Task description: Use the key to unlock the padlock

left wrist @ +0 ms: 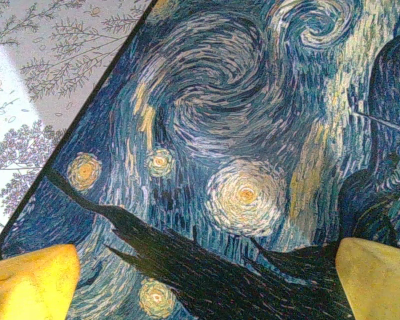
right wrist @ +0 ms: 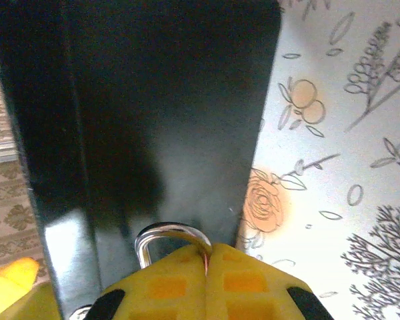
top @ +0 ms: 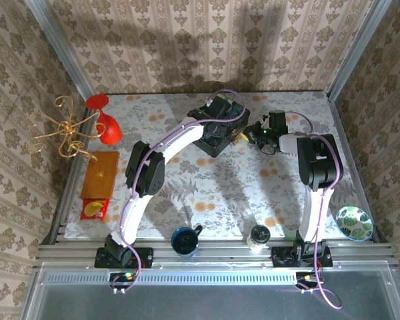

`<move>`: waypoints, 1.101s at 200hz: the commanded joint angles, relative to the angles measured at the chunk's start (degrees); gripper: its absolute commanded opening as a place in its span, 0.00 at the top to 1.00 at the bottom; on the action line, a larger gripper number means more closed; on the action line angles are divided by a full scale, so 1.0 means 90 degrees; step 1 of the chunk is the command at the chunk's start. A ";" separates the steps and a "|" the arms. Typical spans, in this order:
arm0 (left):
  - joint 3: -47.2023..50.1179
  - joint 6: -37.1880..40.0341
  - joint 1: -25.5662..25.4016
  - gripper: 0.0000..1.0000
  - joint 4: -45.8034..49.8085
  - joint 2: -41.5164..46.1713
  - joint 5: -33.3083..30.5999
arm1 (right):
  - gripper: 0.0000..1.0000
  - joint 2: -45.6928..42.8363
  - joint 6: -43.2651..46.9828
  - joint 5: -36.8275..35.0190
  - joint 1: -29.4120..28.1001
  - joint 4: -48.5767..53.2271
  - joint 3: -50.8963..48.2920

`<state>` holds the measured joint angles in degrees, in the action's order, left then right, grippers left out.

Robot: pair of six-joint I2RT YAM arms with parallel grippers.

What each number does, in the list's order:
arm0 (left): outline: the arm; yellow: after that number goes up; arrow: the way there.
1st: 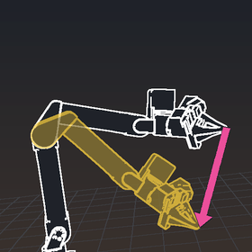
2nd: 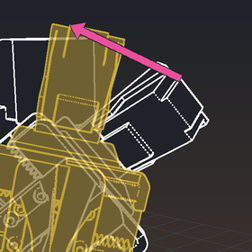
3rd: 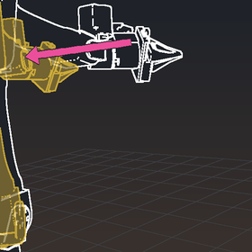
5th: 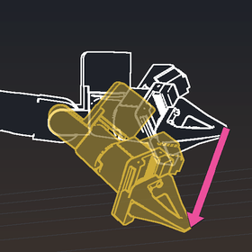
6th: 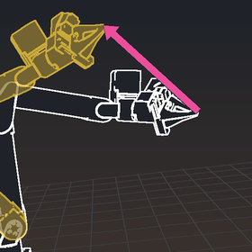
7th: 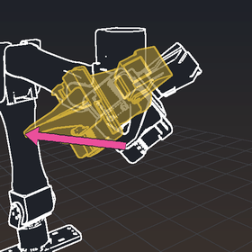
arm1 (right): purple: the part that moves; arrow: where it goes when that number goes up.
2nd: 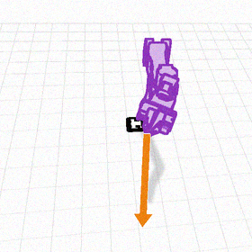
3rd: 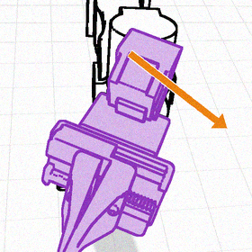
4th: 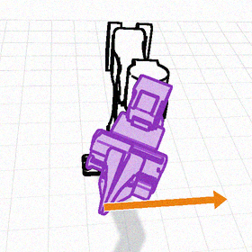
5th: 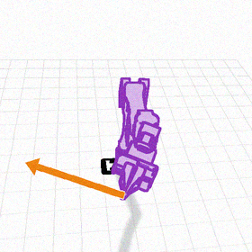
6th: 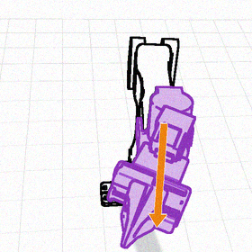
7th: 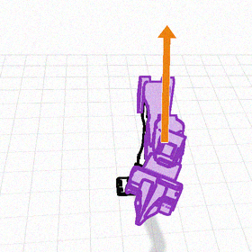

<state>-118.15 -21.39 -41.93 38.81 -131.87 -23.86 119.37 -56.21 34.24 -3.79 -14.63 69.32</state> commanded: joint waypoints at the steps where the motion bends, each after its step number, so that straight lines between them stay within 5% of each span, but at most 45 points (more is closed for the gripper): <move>1: 0.0336 0.0130 0.0084 0.00 0.1118 -0.0213 0.0012 | 1.00 -0.0425 0.0411 -0.0153 0.0031 0.0515 -0.0089; 220: 0.0256 0.0560 -0.0534 0.00 0.1010 0.0724 -0.0124 | 1.00 -0.2716 0.3149 -0.2453 0.0236 0.5014 -0.0148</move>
<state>-116.60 -18.48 -44.45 44.45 -128.77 -24.51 97.45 -30.50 15.27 -1.85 25.85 66.54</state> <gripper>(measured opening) 0.999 0.060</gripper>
